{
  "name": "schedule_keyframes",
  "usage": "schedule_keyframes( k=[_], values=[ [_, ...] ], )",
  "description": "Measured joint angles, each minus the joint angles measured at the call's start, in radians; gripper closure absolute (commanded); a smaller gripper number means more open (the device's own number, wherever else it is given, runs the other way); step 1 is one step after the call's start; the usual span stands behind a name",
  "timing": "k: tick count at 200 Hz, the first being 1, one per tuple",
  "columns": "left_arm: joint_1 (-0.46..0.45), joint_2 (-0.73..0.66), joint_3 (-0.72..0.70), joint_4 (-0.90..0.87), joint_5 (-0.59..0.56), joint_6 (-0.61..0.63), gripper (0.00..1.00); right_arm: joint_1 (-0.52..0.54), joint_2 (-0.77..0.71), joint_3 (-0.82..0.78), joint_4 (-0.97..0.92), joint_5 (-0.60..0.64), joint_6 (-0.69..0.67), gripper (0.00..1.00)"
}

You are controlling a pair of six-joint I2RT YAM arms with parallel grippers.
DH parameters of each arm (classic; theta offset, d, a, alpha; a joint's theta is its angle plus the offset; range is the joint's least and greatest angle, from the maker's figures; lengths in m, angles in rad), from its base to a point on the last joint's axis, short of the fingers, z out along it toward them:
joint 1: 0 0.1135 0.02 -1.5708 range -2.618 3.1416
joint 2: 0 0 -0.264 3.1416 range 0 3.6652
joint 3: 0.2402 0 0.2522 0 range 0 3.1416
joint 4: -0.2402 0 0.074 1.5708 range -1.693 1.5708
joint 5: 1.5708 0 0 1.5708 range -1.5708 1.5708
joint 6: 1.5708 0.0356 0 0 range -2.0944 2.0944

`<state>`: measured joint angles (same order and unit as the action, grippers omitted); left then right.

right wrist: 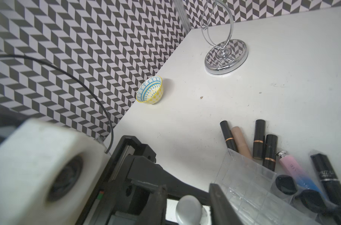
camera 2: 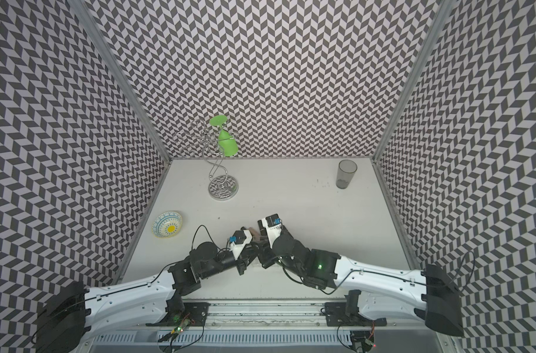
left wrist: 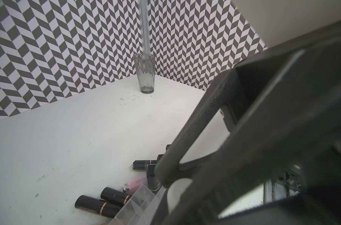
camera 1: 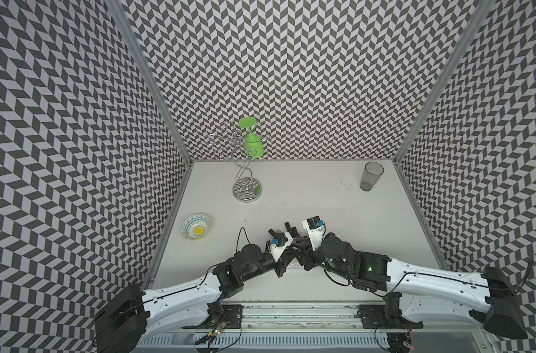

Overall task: Arrange the lipsticks in the organizer
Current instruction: Adjust the lipstick.

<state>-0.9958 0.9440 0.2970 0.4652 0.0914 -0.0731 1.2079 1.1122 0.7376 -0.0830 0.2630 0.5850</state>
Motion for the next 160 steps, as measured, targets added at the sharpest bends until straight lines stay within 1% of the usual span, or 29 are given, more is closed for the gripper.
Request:
schedule_keyframes(
  k=[26,44,62,70,73,77,81,82,83,84,85,87,89,120,145,160],
  values=[
    [0.007,0.0,-0.003,0.0,0.0,0.0,1.0,0.0,0.01,0.0,0.002,0.002,0.007,0.76],
    [0.01,0.004,-0.004,-0.003,0.0,-0.001,1.0,0.0,0.026,0.008,-0.003,-0.003,0.008,0.82],
    [0.015,0.012,-0.007,-0.004,0.001,-0.003,0.99,-0.002,0.038,0.014,-0.011,0.0,0.007,0.87],
    [0.018,0.016,-0.008,-0.005,0.001,-0.004,0.86,-0.002,0.042,0.014,-0.012,0.0,0.007,0.87],
    [0.018,0.017,-0.008,-0.005,0.001,-0.004,0.8,-0.002,0.043,0.014,-0.013,0.002,0.006,0.87],
    [0.018,0.018,-0.008,-0.005,0.002,-0.004,0.68,-0.002,0.045,0.014,-0.013,0.003,0.006,0.88],
    [0.018,0.019,-0.008,-0.005,0.002,-0.004,0.51,-0.002,0.047,0.015,-0.013,0.003,0.006,0.88],
    [0.018,0.019,-0.008,-0.005,0.002,-0.003,0.41,-0.002,0.048,0.015,-0.013,0.004,0.005,0.88],
    [0.018,0.02,-0.008,-0.006,0.001,0.0,0.36,-0.002,0.048,0.016,-0.013,0.004,0.004,0.88],
    [0.018,0.02,-0.008,-0.006,0.002,0.0,0.24,-0.002,0.048,0.016,-0.013,0.003,0.003,0.88],
    [0.019,0.02,-0.008,-0.006,0.002,-0.002,0.15,-0.002,0.05,0.016,-0.013,0.003,0.003,0.88],
    [0.019,0.02,-0.008,-0.005,0.001,-0.004,0.05,-0.002,0.05,0.018,-0.013,0.003,0.003,0.88],
    [0.019,0.02,-0.008,-0.006,0.001,-0.003,0.02,-0.002,0.052,0.019,-0.014,0.003,0.002,0.89],
    [0.024,-0.006,-0.02,-0.008,-0.037,-0.021,0.01,0.0,0.084,0.052,-0.021,0.032,-0.03,0.89],
    [0.04,-0.109,-0.059,-0.034,-0.111,-0.047,0.0,0.001,0.111,0.062,-0.021,0.115,-0.084,0.89],
    [0.07,-0.171,-0.082,-0.056,-0.158,-0.081,0.0,0.0,0.13,0.062,-0.015,0.172,-0.114,0.89]
  ],
)
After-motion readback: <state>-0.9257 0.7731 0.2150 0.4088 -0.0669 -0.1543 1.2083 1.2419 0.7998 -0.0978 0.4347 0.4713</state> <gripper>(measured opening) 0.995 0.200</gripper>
